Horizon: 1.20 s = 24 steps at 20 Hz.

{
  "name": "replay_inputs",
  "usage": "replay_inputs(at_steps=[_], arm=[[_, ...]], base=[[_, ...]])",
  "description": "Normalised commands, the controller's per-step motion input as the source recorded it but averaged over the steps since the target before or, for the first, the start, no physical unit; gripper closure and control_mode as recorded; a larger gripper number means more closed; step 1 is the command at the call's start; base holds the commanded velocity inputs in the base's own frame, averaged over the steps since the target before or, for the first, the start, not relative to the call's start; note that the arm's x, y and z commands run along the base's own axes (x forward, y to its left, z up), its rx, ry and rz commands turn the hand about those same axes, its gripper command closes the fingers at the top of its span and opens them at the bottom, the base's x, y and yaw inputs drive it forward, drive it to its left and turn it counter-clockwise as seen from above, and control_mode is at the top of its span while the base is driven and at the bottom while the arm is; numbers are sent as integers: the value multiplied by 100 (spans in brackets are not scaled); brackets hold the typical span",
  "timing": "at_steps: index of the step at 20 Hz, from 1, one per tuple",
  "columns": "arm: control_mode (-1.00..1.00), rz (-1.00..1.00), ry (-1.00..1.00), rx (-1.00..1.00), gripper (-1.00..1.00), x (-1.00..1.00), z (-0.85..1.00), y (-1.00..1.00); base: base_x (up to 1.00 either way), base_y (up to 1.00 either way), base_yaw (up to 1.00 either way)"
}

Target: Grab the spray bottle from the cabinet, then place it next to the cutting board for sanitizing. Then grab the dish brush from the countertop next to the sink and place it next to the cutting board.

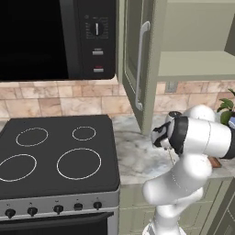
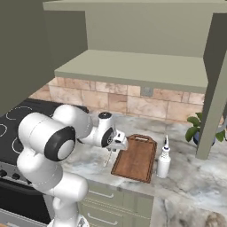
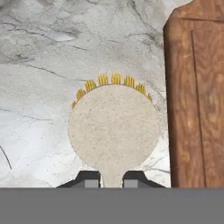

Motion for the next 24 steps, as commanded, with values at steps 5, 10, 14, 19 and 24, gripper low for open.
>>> replay_inputs(at_steps=[5, 10, 14, 19, 24], arm=[[-100, -1, 11, 0, 100, 28, -36, -2], [-100, 0, 9, -1, 100, 24, -36, 0], [-100, 0, 2, 0, -100, 4, -14, 0], [-100, 0, -7, 0, -100, -18, 1, -1], [-100, 0, -19, 3, -100, -44, 15, 0]], base=[[0, 0, 0], [0, 0, 0], [0, 0, 0], [0, 0, 0], [0, 0, 0]])
